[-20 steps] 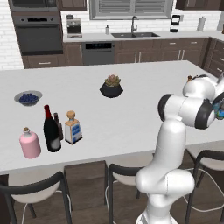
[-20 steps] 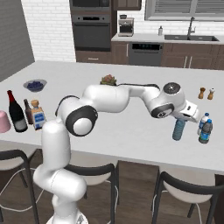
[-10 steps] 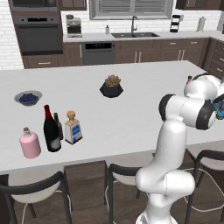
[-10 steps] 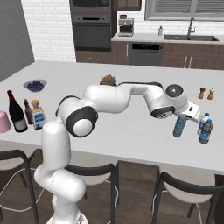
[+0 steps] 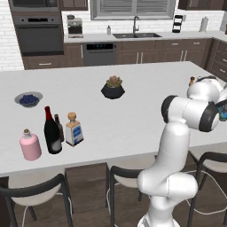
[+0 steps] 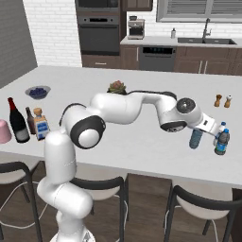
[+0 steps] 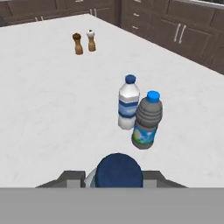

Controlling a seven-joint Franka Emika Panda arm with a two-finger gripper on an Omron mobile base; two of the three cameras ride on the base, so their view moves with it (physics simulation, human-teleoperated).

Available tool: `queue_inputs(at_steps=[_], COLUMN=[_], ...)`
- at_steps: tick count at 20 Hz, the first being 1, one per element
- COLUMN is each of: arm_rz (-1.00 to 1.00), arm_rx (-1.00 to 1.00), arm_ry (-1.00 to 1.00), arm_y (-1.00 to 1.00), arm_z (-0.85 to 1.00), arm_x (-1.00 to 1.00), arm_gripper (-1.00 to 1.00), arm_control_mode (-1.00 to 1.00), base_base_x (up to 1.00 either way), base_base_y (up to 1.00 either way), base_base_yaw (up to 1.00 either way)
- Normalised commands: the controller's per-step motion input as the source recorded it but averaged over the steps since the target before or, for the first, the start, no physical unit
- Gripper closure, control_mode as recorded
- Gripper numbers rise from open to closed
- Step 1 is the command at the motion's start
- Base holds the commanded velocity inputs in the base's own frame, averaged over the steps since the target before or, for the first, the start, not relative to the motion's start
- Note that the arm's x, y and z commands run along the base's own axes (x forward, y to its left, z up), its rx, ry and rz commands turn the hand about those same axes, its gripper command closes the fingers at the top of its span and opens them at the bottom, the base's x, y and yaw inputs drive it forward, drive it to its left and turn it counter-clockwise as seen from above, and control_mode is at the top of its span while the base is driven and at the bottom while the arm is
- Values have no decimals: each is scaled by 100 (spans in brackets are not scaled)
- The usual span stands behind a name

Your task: Move the plastic bottles in the middle to the plastics group, and the glass bottles in the middle to the glass group.

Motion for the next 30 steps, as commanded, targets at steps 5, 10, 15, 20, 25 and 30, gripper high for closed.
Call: queue_inputs(at_steps=[5, 10, 15, 20, 25, 30], arm_rz=[-17, -12, 0, 0, 0, 0], arm_rx=[-7, -2, 1, 0, 0, 0], arm_ry=[0, 0, 1, 2, 3, 2], arm_y=[0, 0, 0, 0, 0, 0], arm_z=[0, 0, 0, -9, -34, -41], arm_x=[1, 2, 0, 1, 0, 0], arm_gripper=[100, 100, 100, 100, 100, 100], arm_control_mode=[-100, -100, -100, -100, -100, -100], base_base_x=[0, 0, 0, 0, 0, 0], base_base_y=[0, 0, 0, 0, 0, 0], base_base_yaw=[0, 0, 0, 0, 0, 0])
